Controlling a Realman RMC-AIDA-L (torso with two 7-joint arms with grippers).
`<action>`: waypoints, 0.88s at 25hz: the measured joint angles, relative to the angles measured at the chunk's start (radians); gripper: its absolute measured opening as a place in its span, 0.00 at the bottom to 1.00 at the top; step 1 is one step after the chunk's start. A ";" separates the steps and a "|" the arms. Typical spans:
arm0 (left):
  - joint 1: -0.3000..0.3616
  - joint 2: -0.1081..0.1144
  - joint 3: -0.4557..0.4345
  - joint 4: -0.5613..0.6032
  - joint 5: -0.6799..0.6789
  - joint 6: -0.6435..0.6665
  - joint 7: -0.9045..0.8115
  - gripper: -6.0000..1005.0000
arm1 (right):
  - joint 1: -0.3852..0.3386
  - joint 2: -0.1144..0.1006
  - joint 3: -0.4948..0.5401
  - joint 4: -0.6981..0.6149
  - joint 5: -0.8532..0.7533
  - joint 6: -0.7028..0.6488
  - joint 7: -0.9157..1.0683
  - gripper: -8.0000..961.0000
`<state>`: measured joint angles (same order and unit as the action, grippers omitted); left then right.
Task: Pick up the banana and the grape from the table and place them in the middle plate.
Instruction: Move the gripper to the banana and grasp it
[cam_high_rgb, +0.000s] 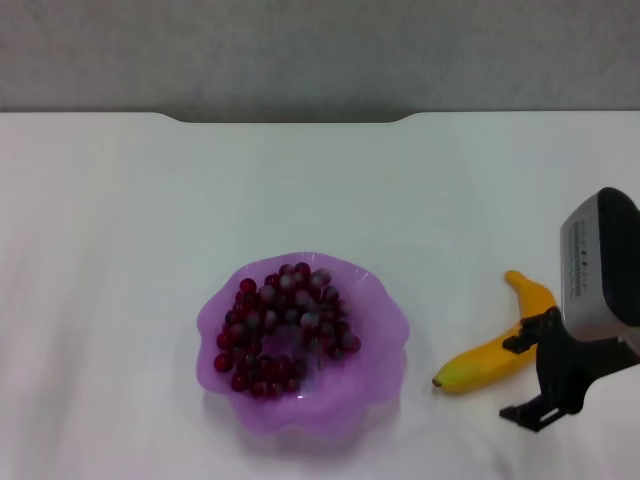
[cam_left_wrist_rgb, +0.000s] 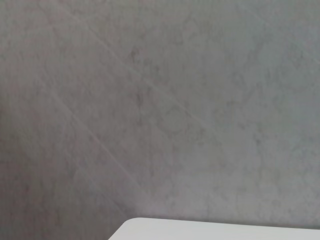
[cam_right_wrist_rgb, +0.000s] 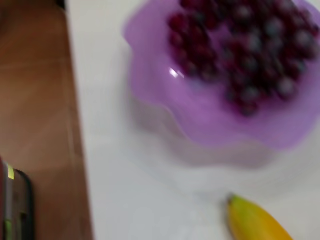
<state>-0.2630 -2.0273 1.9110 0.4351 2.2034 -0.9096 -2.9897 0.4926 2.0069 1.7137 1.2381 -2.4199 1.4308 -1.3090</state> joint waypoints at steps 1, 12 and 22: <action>0.000 0.000 0.000 0.000 0.000 0.001 0.000 0.88 | -0.004 0.001 0.002 -0.005 -0.012 -0.024 0.008 0.92; -0.005 -0.001 -0.001 0.002 -0.005 0.018 0.000 0.88 | -0.008 -0.001 0.056 0.006 -0.059 -0.279 0.293 0.92; -0.015 -0.005 0.011 0.009 0.002 0.019 -0.002 0.88 | -0.047 0.005 0.043 0.072 -0.192 -0.394 0.746 0.92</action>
<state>-0.2781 -2.0324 1.9216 0.4445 2.2050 -0.8910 -2.9914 0.4461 2.0117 1.7565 1.3101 -2.6121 1.0372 -0.5627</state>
